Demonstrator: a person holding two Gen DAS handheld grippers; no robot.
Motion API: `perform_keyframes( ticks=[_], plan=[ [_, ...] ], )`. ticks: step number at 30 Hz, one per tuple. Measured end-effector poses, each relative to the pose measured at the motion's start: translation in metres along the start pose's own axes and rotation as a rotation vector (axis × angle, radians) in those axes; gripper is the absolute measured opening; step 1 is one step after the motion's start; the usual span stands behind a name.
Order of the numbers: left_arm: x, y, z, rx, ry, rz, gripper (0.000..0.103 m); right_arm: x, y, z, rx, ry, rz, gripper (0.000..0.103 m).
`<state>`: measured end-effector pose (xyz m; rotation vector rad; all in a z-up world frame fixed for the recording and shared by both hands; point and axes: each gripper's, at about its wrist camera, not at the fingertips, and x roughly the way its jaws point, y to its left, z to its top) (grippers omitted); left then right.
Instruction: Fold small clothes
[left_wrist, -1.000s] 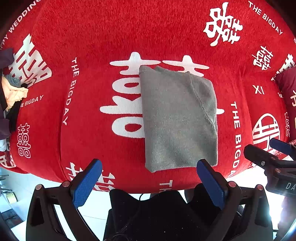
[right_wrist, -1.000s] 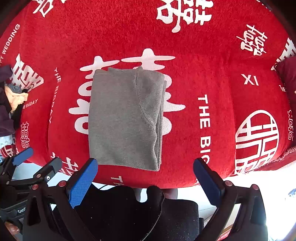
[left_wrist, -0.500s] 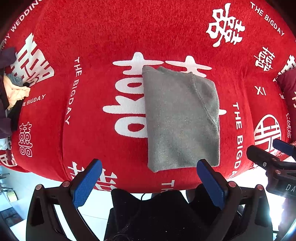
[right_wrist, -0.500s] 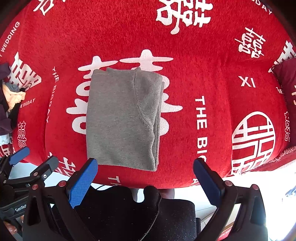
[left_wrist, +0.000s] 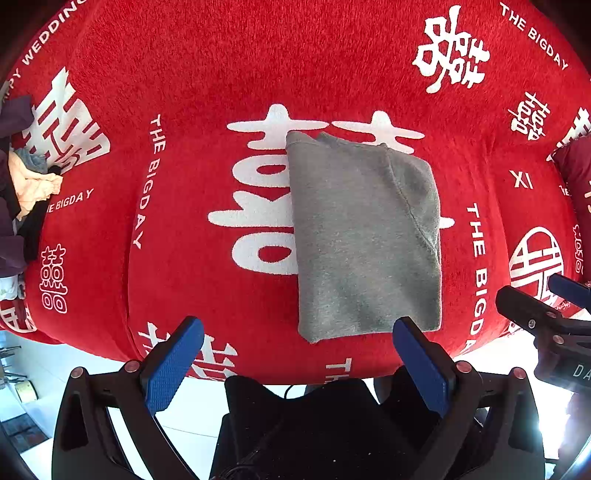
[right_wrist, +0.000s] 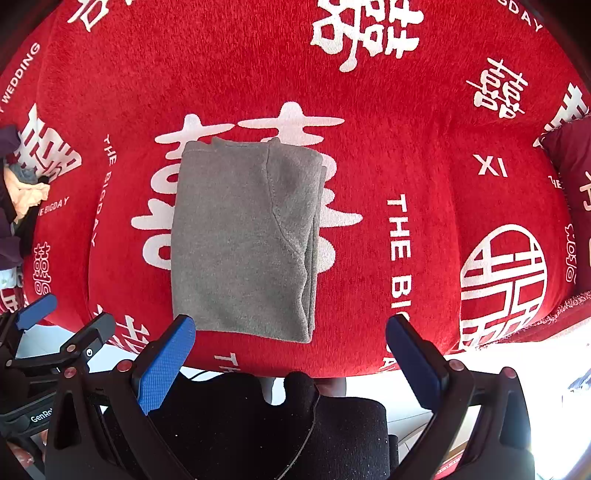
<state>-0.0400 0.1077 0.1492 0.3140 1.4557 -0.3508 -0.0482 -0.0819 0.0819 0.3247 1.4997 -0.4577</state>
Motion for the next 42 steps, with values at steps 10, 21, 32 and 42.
perform_keyframes(
  ticks=[10, 21, 32, 42],
  plan=[
    [0.0011, 0.0033, 0.0016, 0.006, 0.001, 0.008, 0.102, 0.0002, 0.0003, -0.0008, 0.0, 0.0, 0.001, 0.103],
    [-0.0001, 0.0041, 0.0018, 0.01, -0.005, 0.014, 0.102, 0.0003, 0.0009, -0.002, 0.001, -0.001, 0.0, 0.103],
    [-0.0024, 0.0027, 0.0027, 0.009, -0.017, 0.022, 0.102, -0.0005, 0.0002, 0.0006, 0.0, -0.003, 0.0, 0.103],
    [-0.0033, 0.0015, 0.0003, 0.013, -0.04, 0.034, 0.102, -0.0007, 0.0015, 0.001, -0.002, -0.004, -0.002, 0.103]
  ],
)
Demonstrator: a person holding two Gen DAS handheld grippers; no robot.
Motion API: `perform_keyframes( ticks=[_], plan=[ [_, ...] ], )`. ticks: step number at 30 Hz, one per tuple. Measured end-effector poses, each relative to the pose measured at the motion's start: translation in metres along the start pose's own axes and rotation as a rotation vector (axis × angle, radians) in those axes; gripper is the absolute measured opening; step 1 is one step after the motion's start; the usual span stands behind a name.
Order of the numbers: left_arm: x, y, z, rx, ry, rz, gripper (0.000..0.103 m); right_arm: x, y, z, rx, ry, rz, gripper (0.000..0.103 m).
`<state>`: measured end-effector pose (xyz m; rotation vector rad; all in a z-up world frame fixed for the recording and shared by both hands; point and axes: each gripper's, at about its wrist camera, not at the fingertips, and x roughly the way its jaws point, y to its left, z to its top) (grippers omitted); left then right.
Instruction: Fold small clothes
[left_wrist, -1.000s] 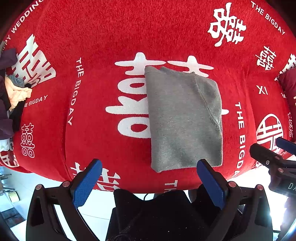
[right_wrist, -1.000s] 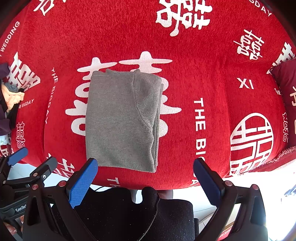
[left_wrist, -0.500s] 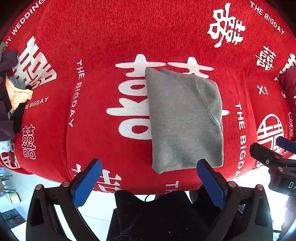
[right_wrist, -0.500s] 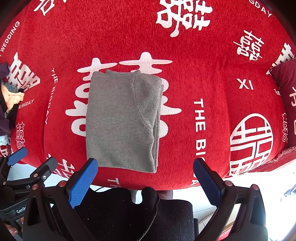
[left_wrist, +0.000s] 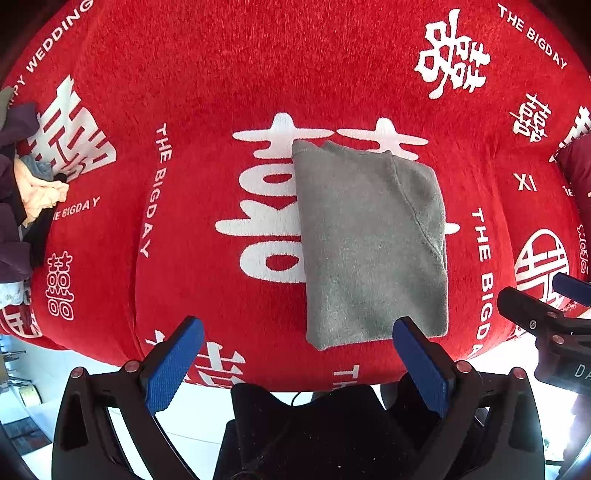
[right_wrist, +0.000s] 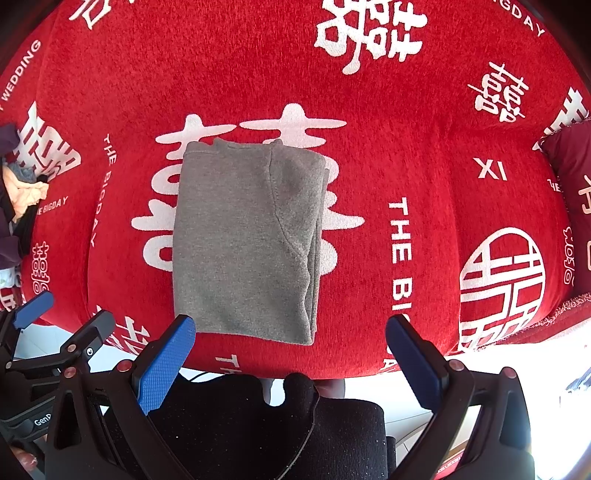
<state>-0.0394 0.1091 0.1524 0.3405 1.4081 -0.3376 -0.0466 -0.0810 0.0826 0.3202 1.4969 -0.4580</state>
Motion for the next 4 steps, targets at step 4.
perform_keyframes(
  ticks=[4],
  plan=[
    [-0.0036, -0.001, 0.0001, 0.016, -0.024, -0.005, 0.102, 0.0002, 0.0008, -0.0011, 0.0, -0.001, -0.002, 0.103]
  ],
)
